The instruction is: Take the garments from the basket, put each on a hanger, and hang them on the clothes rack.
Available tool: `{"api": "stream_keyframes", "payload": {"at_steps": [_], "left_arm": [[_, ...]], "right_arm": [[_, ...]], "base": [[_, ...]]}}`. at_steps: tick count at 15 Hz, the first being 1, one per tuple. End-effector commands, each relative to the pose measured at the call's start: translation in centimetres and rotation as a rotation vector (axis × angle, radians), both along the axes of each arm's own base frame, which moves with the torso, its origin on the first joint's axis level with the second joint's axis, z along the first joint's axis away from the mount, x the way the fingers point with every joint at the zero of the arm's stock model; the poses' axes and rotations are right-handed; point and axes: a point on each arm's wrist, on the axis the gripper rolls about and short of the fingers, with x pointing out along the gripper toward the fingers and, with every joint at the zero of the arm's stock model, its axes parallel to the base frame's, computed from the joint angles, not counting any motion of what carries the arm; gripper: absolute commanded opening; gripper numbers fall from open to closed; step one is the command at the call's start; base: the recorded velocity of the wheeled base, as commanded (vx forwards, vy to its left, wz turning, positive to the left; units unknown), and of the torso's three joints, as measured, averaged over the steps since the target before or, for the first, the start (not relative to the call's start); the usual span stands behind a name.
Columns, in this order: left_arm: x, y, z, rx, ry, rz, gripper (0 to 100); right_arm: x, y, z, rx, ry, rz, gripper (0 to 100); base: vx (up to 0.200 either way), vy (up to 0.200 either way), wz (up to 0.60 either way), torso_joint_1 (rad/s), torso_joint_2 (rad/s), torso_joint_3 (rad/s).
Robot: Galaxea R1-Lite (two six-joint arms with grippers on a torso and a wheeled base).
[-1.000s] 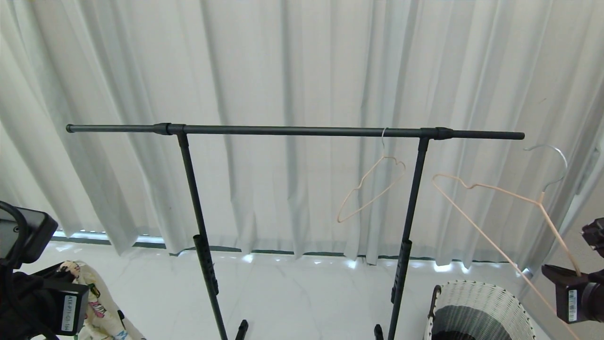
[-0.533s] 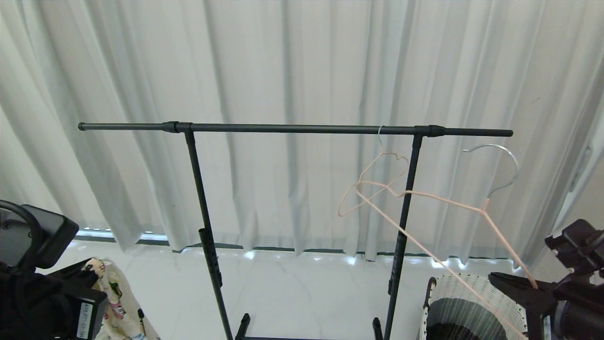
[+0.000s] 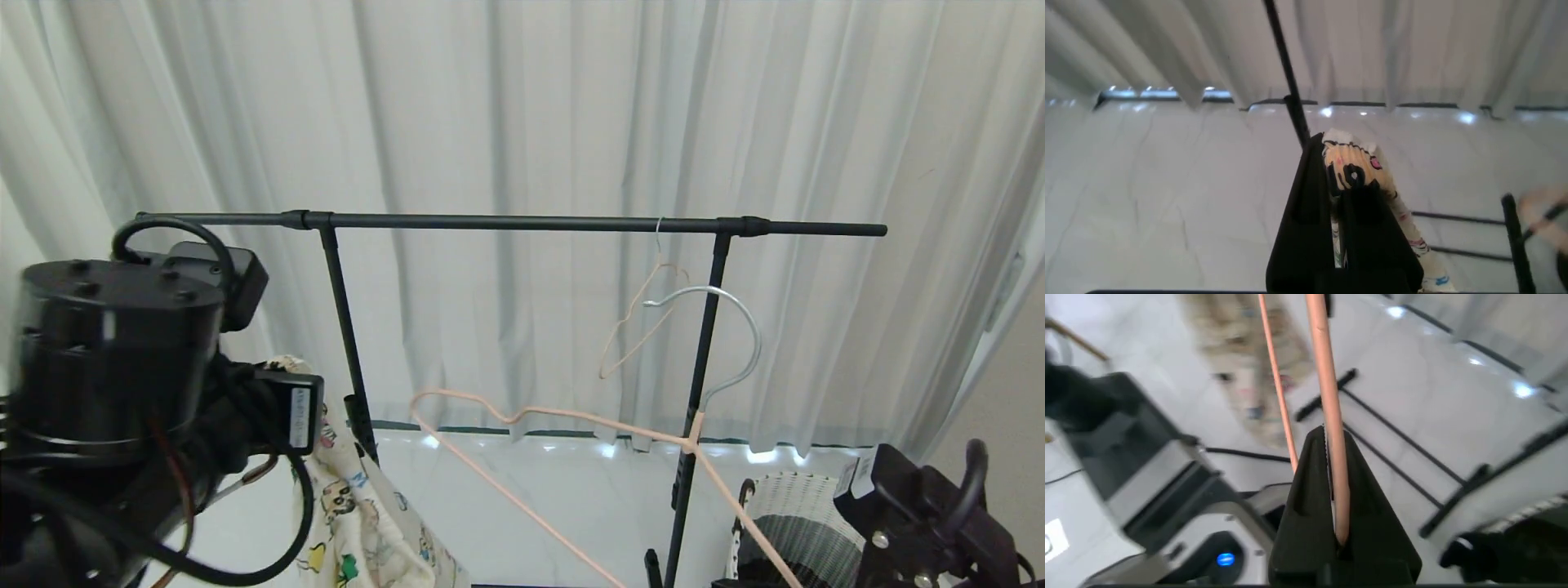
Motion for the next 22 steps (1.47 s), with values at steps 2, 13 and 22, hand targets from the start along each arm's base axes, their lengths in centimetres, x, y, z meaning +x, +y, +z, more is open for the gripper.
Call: {"api": "stream_keyframes", "payload": {"at_steps": [2, 13, 22], "left_arm": [[3.8, -2.3, -2.1, 0.003, 0.047, 0.095, 0], [2.8, -2.7, -0.6, -0.072, 0.039, -0.027, 0], [2.2, -3.7, -1.0, -0.067, 0.047, -0.059, 0]], "right_arm": [[-0.8, 1.7, 0.5, 0.012, 0.007, 0.061, 0], [-0.7, 1.8, -1.4, -0.064, 0.033, 0.058, 0], [0.9, 2.8, -0.3, -0.021, 0.035, -0.020, 0]], "base": [[0.000, 0.000, 0.00, 0.000, 0.00, 0.000], [0.000, 0.000, 0.00, 0.000, 0.00, 0.000], [0.000, 0.000, 0.00, 0.000, 0.00, 0.000]]}}
